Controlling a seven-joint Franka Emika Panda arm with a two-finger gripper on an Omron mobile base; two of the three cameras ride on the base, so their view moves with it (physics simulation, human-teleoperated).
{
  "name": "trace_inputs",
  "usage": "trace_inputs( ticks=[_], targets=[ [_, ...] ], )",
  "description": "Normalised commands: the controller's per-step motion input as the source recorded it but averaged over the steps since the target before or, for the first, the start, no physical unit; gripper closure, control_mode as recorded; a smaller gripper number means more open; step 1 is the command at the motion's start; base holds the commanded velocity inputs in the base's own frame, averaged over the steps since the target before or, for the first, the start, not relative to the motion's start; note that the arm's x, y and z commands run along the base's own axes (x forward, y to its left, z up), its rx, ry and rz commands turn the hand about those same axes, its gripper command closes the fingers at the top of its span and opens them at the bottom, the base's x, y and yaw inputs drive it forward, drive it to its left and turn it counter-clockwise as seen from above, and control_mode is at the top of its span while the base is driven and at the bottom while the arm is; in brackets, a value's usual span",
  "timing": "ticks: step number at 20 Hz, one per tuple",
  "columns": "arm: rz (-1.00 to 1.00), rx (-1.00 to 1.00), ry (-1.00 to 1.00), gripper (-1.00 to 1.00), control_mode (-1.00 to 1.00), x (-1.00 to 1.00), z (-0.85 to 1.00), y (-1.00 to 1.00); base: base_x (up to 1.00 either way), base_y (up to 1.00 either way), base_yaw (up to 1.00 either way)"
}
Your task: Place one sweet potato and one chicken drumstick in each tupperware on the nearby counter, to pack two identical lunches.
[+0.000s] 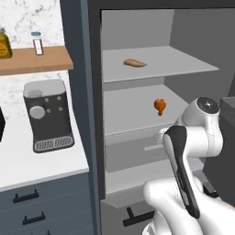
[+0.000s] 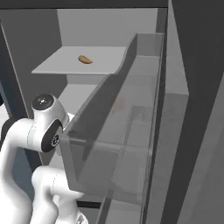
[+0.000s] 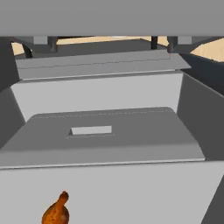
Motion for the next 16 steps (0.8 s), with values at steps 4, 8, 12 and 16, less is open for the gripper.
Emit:
trace_inputs(
  ticks=[4,8,12,16],
  targets=[
    [0.00,0.00,0.00,-1.00,-1.00,0.16,-0.05,-0.08,0.50,-0.18,0.00],
    [-0.01,0.00,-0.01,-1.00,-1.00,0.63,-0.16,-0.46,0.00,0.00,0.00],
    [-0.10,0.00,-0.01,-1.00,-1.00,0.82,-0.11,-0.38,0.00,0.00,0.00],
    [-0.16,0.00,0.00,-1.00,-1.00,0.89,0.00,-0.29,0.00,0.00,0.00]
  ],
)
